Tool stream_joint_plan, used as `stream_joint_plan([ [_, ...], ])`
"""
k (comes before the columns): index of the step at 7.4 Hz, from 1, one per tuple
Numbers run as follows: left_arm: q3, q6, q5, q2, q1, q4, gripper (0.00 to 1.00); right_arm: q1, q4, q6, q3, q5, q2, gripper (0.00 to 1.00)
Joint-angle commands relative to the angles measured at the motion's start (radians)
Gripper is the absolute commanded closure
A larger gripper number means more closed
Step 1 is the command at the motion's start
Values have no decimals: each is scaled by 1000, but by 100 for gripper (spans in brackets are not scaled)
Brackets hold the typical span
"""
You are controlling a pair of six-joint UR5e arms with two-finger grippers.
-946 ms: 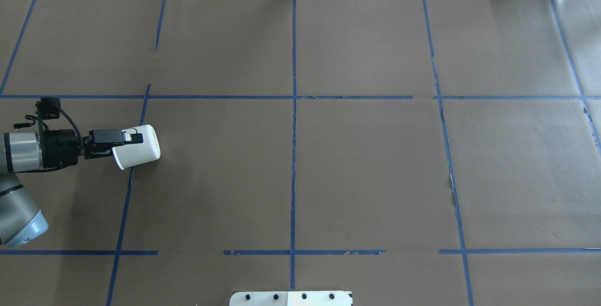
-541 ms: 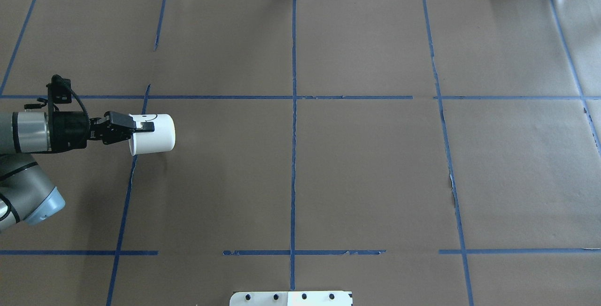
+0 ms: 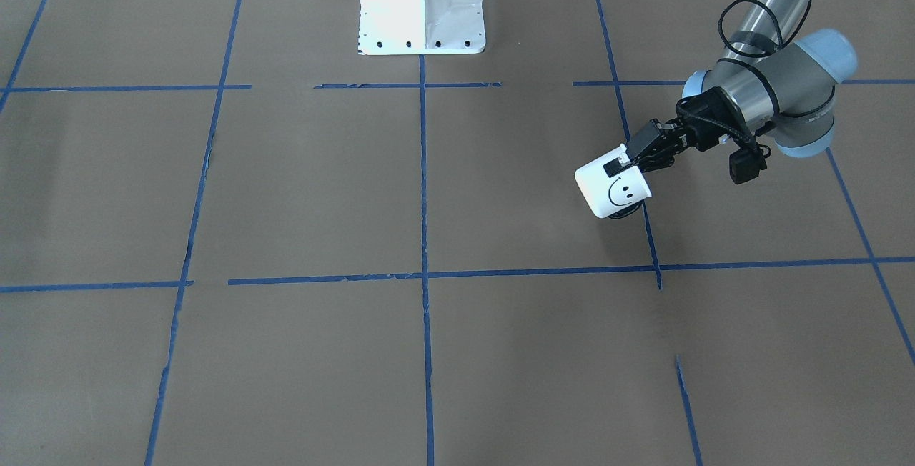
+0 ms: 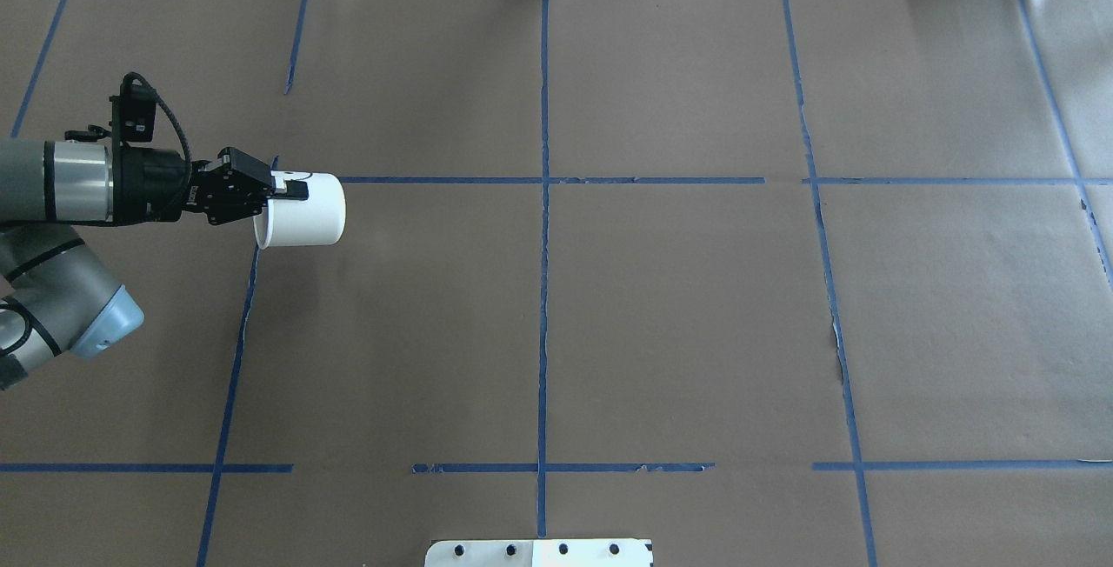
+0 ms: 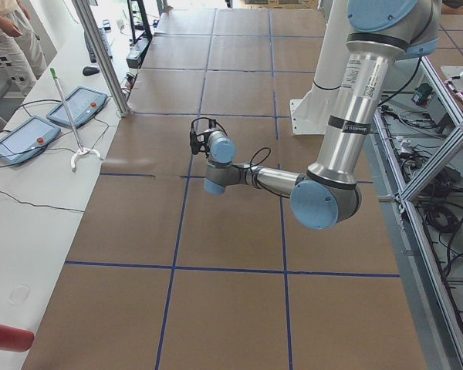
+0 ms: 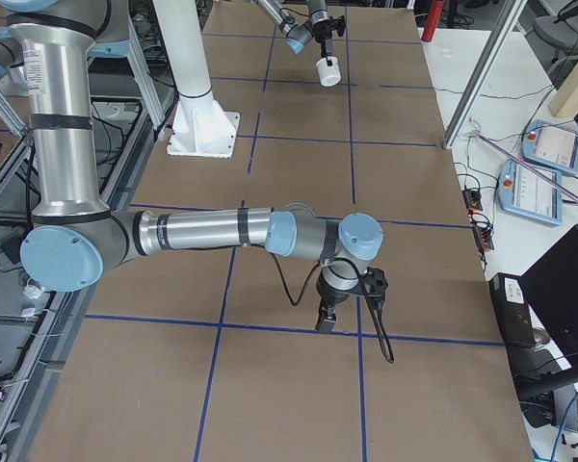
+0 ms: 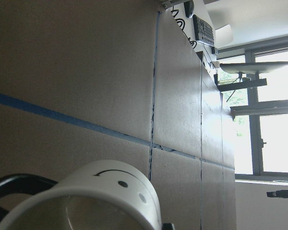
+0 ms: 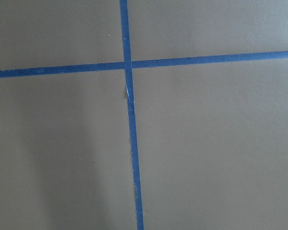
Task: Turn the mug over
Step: 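Carry the mug toward the table center with the left gripper, rotating it upright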
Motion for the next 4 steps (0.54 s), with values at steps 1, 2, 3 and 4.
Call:
stream_joint_plan([
  [1, -193, 111, -92, -19, -33, 485, 100, 0, 0, 0, 0, 0, 0, 0],
  [2, -262, 209, -77, -67, -22, 775, 100, 0, 0, 0, 0, 0, 0, 0],
  [3, -279, 263, -31, -163, -7, 1024, 100, 0, 0, 0, 0, 0, 0, 0],
  [4, -280, 297, 35, -250, 36, 1227, 100, 0, 0, 0, 0, 0, 0, 0],
])
